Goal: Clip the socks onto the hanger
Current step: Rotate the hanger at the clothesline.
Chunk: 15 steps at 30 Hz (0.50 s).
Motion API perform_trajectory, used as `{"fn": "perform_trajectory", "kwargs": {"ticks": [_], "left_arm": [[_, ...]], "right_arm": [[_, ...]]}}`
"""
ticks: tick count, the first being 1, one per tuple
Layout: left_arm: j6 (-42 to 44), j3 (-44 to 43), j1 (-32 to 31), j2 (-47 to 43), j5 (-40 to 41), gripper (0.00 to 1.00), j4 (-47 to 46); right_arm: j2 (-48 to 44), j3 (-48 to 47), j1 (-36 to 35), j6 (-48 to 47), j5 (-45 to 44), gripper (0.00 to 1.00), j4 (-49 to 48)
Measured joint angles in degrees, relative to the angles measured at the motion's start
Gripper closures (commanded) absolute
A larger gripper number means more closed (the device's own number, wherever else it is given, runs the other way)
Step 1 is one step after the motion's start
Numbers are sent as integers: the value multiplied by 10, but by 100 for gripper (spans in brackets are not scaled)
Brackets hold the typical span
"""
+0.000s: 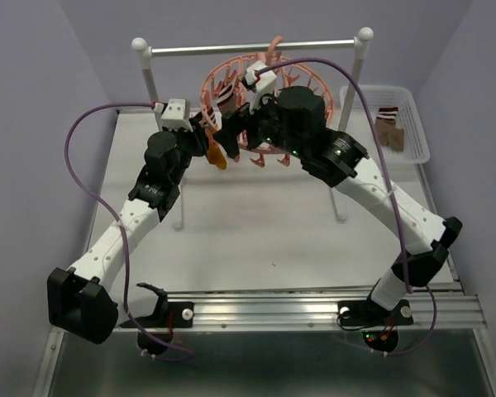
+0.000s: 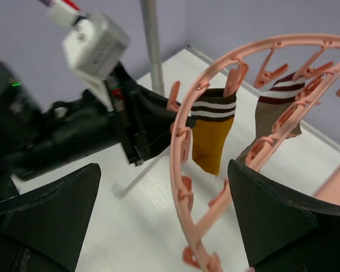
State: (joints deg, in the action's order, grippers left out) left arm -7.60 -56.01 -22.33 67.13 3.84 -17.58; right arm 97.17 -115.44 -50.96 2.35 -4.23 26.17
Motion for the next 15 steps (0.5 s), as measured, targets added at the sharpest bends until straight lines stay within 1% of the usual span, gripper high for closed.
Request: {"fn": "perform_trajectory", "kwargs": {"ticks": [3,7,10,12,13,14,15], "left_arm": [[-17,-23,11,29,9,89,0],[-36,-55,17,64,21,89,7],[-55,-98,24,100,29,89,25],[-61,-117,31,117,29,89,30],[-63,-121,34,120,29,87,32],[-65,-124,36,122,28,83,35],[-65,-124,37,122,27,83,37]], "right_arm": [[-76,46,-1,-20,36,0,-3],[-162,107,-1,-40,52,0,-13],[-206,157,-1,-64,38,0,-19],[-226,196,-1,-102,16,0,-18],[-231,211,-1,-121,3,0,-18],[-234,225,-1,-143,-15,0,-14],[-232,230,-1,-166,-32,0,-5]]}}
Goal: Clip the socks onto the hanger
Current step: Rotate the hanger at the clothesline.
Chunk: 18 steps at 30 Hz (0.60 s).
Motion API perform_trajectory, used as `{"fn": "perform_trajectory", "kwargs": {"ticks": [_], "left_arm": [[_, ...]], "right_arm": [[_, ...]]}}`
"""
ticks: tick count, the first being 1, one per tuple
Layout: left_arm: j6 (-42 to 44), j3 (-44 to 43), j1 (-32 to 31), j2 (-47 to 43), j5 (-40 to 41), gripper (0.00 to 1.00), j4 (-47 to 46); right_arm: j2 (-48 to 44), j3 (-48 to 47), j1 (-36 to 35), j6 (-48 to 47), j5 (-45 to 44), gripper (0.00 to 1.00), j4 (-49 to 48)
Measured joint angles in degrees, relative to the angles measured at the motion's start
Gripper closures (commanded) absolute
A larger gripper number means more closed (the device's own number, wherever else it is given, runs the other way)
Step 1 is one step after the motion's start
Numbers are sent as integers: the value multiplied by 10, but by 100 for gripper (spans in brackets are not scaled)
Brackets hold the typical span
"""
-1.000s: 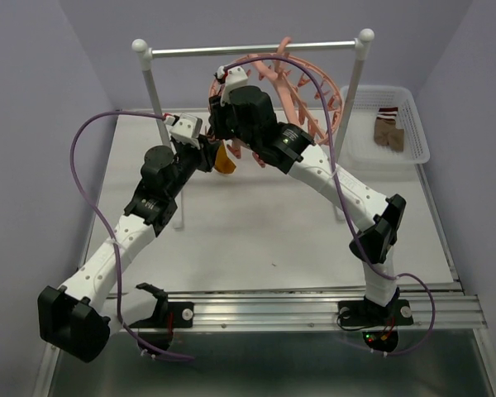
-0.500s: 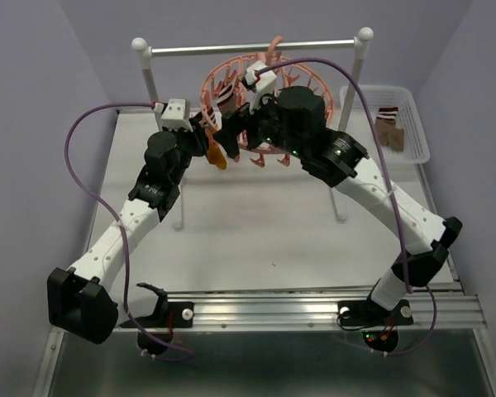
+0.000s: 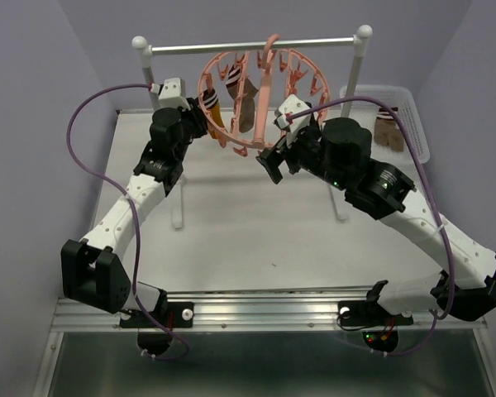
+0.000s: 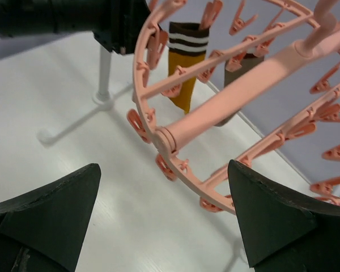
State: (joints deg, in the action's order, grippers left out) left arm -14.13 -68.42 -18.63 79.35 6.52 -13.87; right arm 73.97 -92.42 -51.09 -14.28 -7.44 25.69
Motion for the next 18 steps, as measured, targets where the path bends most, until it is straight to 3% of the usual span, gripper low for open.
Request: {"fn": "perform_trajectory", "kwargs": {"ticks": [5,8,11,15,18], "left_arm": [[-2,-9,1,0,0,78,13],[-1,-14,3,0,0,57,17],[0,-14,4,0,0,52,21],[3,-11,8,-6,-2,26,27],[3,-3,8,-20,-8,16,35]], "right_arm": [[15,0,0,-63,-18,0,32],[19,0,0,-83,-16,0,43],[35,0,0,-97,-25,5,43],[89,-7,0,-106,-58,12,44],[124,-17,0,-106,-83,20,44]]}}
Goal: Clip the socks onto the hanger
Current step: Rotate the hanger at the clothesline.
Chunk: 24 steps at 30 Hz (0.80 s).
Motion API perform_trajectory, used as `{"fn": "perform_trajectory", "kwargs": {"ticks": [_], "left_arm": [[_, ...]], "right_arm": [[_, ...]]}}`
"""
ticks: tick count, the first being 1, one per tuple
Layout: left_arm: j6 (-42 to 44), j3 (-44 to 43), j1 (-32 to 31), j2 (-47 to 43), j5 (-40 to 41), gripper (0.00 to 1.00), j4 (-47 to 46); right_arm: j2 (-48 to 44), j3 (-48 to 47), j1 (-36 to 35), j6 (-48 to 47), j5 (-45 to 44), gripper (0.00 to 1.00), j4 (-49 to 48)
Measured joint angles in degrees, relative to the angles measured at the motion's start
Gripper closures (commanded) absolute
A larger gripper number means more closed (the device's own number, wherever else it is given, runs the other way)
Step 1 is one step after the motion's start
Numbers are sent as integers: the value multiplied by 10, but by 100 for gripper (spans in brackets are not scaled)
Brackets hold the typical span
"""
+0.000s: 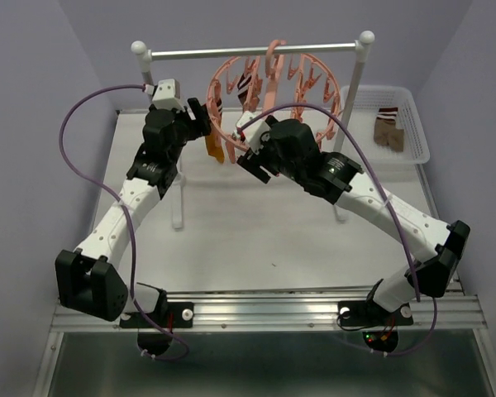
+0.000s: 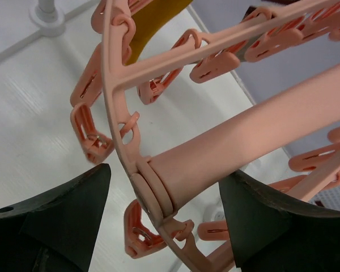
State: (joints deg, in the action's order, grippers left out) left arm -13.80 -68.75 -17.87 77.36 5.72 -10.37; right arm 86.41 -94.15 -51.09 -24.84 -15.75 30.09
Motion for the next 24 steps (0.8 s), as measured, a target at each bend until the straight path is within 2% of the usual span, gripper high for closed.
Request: {"fn": "perform_trajectory", "kwargs": {"ticks": [2,3,6,17,24], "left_arm": [[0,15,0,-22,-9,8,4],[-1,23,0,-32,-11,4,5],[-2,52,0,-73,-21,2,11],[-22,125,0,-176,-28,1,25],[-35,163,0,-219,-73,1,16]], "right_arm": [[16,-2,0,6,-12,27,4],[23,-3,0,8,-19,27,3],[24,-10,0,20,-34,28,3],[22,-14,0,54,-64,28,-6],[10,-12,0,71,-66,24,-8]]}}
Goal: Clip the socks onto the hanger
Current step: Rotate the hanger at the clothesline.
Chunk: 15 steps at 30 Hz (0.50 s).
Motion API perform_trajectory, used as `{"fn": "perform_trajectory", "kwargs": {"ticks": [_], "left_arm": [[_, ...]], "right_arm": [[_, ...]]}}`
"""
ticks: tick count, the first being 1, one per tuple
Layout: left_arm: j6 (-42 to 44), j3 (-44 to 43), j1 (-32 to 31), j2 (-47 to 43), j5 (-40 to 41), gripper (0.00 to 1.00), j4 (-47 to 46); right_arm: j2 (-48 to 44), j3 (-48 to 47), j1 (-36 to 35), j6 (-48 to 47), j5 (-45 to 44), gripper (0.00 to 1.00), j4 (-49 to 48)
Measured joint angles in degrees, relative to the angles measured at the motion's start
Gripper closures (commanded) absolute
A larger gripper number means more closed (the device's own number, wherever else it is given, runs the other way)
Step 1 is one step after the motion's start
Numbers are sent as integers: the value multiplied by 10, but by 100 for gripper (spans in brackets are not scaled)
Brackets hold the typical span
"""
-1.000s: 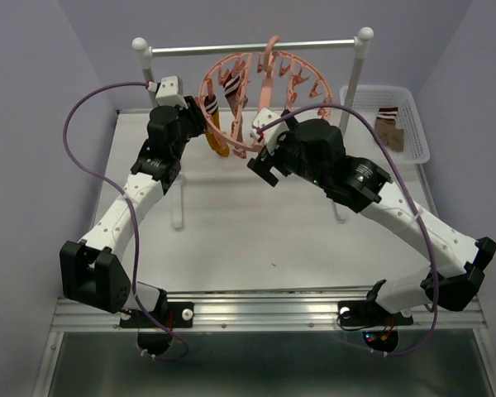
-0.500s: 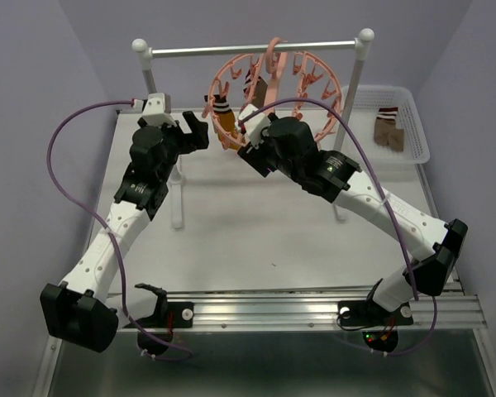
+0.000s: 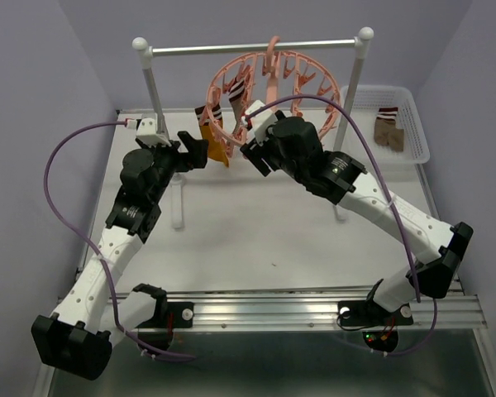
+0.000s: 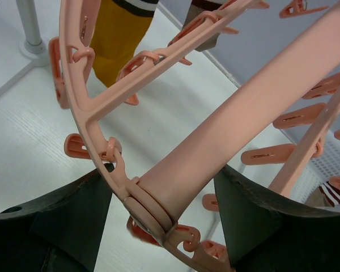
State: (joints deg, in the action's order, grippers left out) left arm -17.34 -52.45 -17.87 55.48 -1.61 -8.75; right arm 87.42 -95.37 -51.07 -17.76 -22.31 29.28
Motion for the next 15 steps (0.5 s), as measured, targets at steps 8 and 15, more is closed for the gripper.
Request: {"fn": "perform_trajectory", "kwargs": {"ticks": [8,15], "left_arm": [[-14,10,0,-28,-43,1,-24],[-23,23,0,-31,-80,1,-43]], "right_arm": [[-9,8,0,13,-6,13,-4],[-42,39,0,26,-21,0,-21]]}}
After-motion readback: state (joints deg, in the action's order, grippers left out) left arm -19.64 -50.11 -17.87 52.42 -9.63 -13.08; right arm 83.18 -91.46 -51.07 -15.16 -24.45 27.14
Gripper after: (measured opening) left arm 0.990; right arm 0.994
